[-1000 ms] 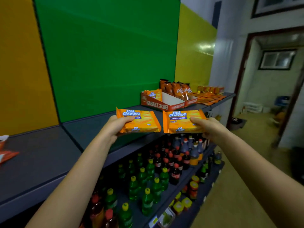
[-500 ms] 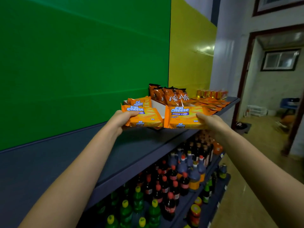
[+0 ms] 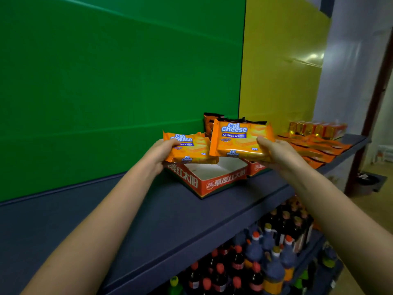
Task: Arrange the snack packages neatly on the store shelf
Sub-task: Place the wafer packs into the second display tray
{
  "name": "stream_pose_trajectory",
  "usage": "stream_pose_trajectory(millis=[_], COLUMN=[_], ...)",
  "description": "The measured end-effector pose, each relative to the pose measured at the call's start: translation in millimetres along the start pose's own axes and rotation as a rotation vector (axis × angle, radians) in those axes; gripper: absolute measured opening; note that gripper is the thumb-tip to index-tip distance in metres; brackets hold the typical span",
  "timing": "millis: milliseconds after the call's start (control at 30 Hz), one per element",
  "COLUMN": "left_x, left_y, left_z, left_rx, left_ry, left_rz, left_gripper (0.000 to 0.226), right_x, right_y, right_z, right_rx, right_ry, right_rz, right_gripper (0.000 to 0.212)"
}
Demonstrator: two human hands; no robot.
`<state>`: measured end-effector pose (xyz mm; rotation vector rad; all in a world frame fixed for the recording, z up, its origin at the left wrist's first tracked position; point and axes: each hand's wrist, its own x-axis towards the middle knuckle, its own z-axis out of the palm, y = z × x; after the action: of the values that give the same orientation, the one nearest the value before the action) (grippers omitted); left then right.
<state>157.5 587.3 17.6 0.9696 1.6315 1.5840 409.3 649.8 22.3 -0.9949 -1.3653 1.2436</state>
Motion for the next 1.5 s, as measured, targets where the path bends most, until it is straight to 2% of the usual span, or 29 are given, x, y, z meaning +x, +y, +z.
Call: stream_pose_trajectory(millis=[67,167,233,367,500,633,767,933,1100,1167,1267,1367,1467,1500], left_x=[12,34,45,67,80,79,81,84,84,84,82,82,82,84], left_y=[2,3,2,-6,-13,-8,-8,-4,-1,-3,-5,-5,-4,-5], left_z=[9,23,31,42,48,55,52,46,41,36,28,23,24,23], left_rx=[0.018,0.04,0.084,0.211,0.385,0.639,0.81,0.906,0.94,0.916,0.899,0.921,0.932,0.934], left_ry=[0.043,0.076,0.089,0.152,0.267,0.376,0.388,0.392,0.384,0.358,0.322,0.32,0.347,0.374], left_rz=[-0.016,-0.014,-0.005,-0.019,0.022,0.066,0.051,0.014,0.04,0.07,0.089,0.111,0.133,0.146], left_gripper=[0.014,0.012,0.022,0.037,0.037,0.04,0.049,0.053,0.063,0.056,0.03,0.047,0.026,0.028], right_x=[22,54,73,103,122,133,139,144,145,148,152,155,156,155], right_y=[3,6,6,14,22,32,37,34,34,35,35,31,29,30], right_z=[-1,-4,-6,-1,14,31,41,39,36,35,31,27,27,28], right_rx=[-0.023,-0.128,-0.188,-0.265,-0.318,-0.413,-0.49,-0.643,-0.703,-0.692,-0.657,-0.674,-0.724,-0.742], right_ry=[-0.074,-0.149,-0.199,-0.347,-0.446,-0.512,-0.553,-0.607,-0.591,-0.62,-0.685,-0.708,-0.751,-0.761], right_rz=[-0.023,-0.076,-0.11,-0.143,-0.179,-0.255,-0.278,-0.327,-0.472,-0.501,-0.508,-0.55,-0.563,-0.564], right_gripper=[0.026,0.043,0.048,0.044,0.041,0.037,0.042,0.044,0.066,0.066,0.053,0.044,0.039,0.038])
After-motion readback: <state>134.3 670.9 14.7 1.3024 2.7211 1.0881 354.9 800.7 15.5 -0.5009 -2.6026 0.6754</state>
